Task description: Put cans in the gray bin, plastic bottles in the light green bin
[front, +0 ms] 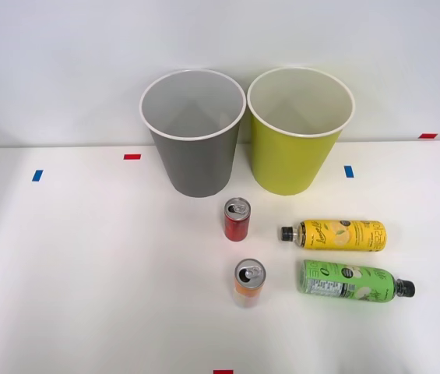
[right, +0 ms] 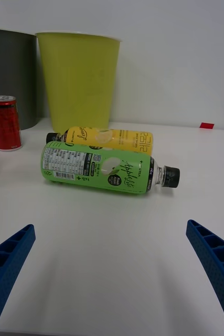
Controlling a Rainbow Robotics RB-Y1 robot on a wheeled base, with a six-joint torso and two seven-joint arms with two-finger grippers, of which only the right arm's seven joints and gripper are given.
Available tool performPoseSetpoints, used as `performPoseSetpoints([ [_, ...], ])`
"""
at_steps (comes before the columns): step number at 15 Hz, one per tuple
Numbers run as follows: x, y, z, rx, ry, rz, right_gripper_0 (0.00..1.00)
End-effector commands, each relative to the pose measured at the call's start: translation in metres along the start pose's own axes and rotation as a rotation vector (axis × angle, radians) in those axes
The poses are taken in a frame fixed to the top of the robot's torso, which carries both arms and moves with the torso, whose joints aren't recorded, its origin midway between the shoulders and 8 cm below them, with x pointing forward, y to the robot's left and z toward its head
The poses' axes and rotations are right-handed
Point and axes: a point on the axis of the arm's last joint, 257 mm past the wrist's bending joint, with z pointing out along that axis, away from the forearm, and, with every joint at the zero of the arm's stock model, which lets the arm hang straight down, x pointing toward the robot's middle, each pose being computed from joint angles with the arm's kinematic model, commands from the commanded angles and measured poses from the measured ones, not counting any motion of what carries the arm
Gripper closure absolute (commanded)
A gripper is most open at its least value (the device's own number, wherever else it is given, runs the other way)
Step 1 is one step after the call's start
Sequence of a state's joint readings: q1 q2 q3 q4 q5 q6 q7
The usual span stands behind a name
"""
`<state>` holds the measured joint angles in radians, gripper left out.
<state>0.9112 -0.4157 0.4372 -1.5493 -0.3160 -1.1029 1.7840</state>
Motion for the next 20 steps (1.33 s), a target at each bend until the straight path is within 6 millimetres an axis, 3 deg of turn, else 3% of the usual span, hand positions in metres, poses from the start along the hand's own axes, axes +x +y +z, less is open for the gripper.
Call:
performPoseSetpoints([
  [1, 0.000, 0.000, 0.000, 0.000, 0.000, 0.000, 0.00],
  [14, 0.000, 0.000, 0.000, 0.000, 0.000, 0.000, 0.00],
  [16, 0.008, 0.005, 0.005, -0.024, 0.015, -0.019, 0.00],
  [20, -0.027, 0.016, 0.046, -0.159, 0.015, -0.130, 0.00],
])
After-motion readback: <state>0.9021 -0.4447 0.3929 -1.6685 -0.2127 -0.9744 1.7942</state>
